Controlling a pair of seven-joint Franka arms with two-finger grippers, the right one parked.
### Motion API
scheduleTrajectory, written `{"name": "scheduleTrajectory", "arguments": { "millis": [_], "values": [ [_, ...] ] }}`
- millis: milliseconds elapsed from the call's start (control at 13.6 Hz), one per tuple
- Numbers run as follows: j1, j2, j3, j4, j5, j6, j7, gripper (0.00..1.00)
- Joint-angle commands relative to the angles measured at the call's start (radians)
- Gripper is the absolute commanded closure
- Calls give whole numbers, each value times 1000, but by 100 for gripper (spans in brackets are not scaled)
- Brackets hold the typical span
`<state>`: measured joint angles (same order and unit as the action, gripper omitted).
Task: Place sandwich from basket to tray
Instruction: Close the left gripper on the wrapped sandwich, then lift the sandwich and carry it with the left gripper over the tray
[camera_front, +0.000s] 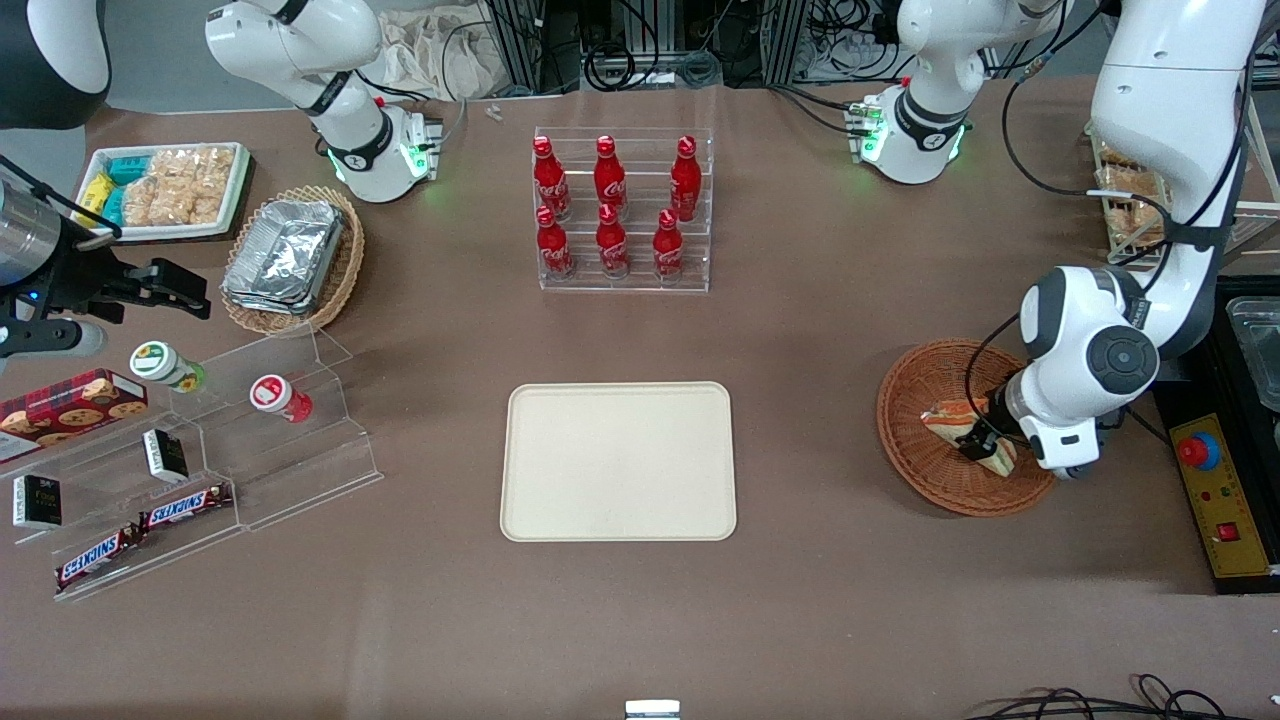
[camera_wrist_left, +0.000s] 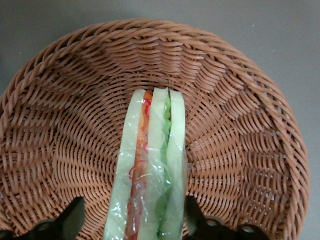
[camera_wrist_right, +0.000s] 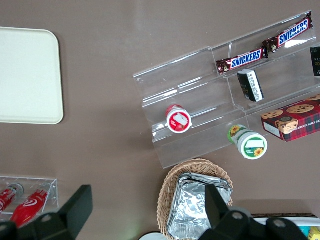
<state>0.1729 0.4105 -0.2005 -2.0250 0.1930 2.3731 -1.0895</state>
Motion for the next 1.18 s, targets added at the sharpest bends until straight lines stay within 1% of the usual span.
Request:
{"name": "scheduleTrajectory", "arguments": {
  "millis": [0,221,368,588,735,882,956,1103],
  "values": [
    [1,-12,-7,6,20,2,-24,100],
    [-7,-39,-13,14,25,-23,-4,100],
    [-10,-47,-23,104,22,-119,11,100],
    [-10,-32,-104,318,22,-343,23,100],
    [-12,-32,-155,432,13,-473,132,100],
    [-12,-10,-224,556,8,-593,195,100],
    [-21,7,-271,601,13,-615,227,100],
    [-55,63,-344,670,11,-603,357,100]
  ]
}}
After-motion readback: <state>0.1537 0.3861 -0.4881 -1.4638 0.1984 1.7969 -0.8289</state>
